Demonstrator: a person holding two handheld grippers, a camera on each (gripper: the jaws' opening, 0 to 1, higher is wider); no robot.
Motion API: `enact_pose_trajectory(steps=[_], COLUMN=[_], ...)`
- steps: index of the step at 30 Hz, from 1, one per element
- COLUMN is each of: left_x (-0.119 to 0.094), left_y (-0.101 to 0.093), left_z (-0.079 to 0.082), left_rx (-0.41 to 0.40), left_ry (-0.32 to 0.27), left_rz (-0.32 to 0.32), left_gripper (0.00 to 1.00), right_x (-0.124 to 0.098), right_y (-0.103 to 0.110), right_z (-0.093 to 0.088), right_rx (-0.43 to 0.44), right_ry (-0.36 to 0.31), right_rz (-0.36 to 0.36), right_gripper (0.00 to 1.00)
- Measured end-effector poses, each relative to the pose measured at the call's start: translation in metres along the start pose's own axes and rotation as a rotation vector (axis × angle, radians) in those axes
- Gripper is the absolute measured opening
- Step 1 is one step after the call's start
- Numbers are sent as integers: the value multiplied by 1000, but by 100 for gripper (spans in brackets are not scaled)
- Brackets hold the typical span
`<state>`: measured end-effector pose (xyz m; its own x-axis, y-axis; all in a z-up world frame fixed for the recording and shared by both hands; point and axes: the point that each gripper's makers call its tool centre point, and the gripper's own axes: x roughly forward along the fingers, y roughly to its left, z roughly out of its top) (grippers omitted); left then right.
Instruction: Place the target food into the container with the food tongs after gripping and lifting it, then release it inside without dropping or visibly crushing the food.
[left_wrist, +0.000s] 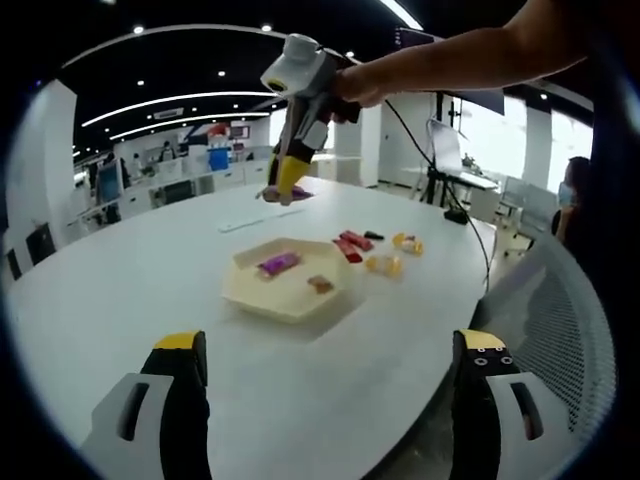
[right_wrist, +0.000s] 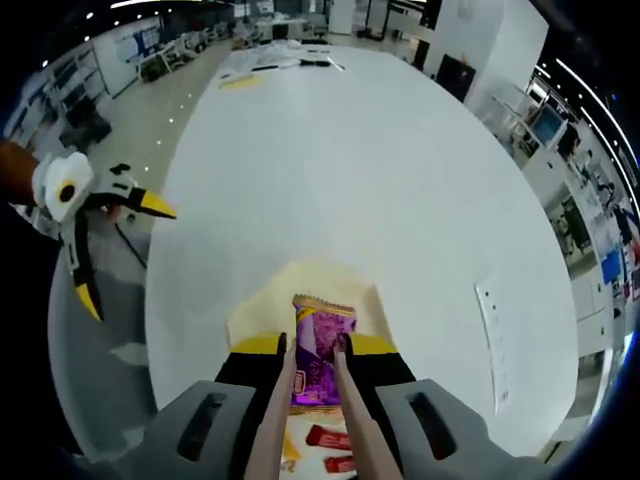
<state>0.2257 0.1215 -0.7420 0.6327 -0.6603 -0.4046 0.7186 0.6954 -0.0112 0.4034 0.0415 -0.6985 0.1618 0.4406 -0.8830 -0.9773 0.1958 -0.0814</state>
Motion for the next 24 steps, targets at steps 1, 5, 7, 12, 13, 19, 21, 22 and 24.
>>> enact_pose_trajectory(steps=[1, 5, 7, 12, 13, 19, 21, 22, 24], left_x=[0, 0, 0, 0, 0, 1, -1, -1, -3], left_y=[1, 1, 1, 2, 2, -3, 8, 9, 10], left_z=[0, 0, -1, 0, 0, 1, -9, -7, -3], left_rx=[3, 2, 1, -2, -2, -13, 11, 13, 7], left_ry=[0, -1, 1, 0, 0, -5, 52, 40, 18], left_rz=[3, 6, 5, 7, 7, -11, 57, 57, 59], left_gripper=[100, 100, 100, 100, 100, 100, 100, 100, 100], right_x=[1, 3, 4, 4, 4, -1, -5, -7, -14], right_y=[1, 3, 4, 4, 4, 6, 5, 4, 1], right_z=[0, 0, -1, 0, 0, -1, -2, -3, -6], right_rx=[-5, -12, -17, -10, -10, 22, 57, 66, 74], right_ry=[-1, 4, 9, 4, 4, -3, 3, 7, 17], right_rz=[4, 10, 11, 11, 11, 1, -8, -14, -31], right_gripper=[23, 23, 22, 22, 22, 23, 23, 23, 23])
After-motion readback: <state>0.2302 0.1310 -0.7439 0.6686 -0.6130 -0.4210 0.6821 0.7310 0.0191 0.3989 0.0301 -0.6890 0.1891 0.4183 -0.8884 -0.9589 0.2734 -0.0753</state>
